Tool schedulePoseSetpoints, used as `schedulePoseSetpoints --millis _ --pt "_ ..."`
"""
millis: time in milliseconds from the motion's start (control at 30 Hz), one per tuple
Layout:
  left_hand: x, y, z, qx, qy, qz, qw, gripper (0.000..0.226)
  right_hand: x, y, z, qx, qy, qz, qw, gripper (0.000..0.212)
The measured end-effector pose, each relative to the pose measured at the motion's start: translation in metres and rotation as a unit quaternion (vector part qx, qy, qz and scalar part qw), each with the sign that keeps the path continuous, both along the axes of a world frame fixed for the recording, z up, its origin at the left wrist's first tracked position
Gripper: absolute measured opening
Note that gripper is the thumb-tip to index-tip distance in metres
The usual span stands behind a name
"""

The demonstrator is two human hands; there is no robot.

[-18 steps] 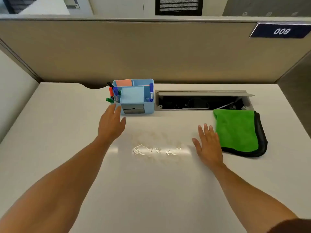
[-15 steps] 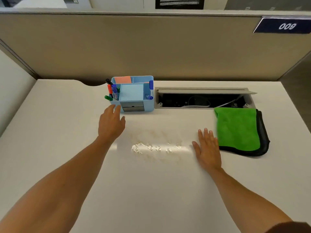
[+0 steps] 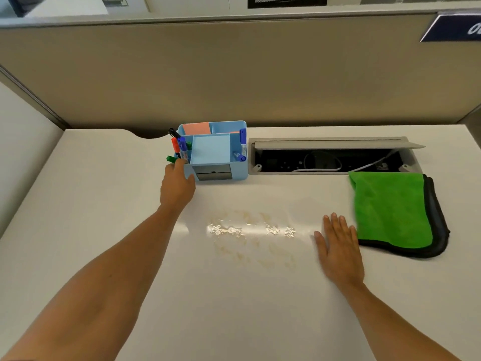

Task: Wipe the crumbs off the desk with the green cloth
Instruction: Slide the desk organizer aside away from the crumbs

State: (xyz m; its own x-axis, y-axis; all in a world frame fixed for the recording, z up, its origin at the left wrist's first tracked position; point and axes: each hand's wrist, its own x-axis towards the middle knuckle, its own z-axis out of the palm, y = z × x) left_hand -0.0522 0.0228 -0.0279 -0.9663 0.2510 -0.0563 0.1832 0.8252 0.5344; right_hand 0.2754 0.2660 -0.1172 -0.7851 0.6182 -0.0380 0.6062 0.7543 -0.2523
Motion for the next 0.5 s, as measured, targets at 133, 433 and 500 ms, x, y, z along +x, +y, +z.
schedulePoseSetpoints --millis 133,433,500 --pt "-0.012 0.005 0.0 0.01 -0.021 -0.008 1.0 0.044 0.0 0.0 0.0 -0.003 0.002 -0.004 1.0 0.065" --pt "-0.012 0.005 -0.004 0.067 -0.032 0.018 0.997 0.042 -0.001 -0.002 0.005 -0.014 0.013 -0.009 1.0 0.059" --pt "-0.008 0.001 -0.005 0.074 -0.019 0.022 0.997 0.037 -0.001 -0.002 0.006 -0.014 0.013 -0.007 1.0 0.06"
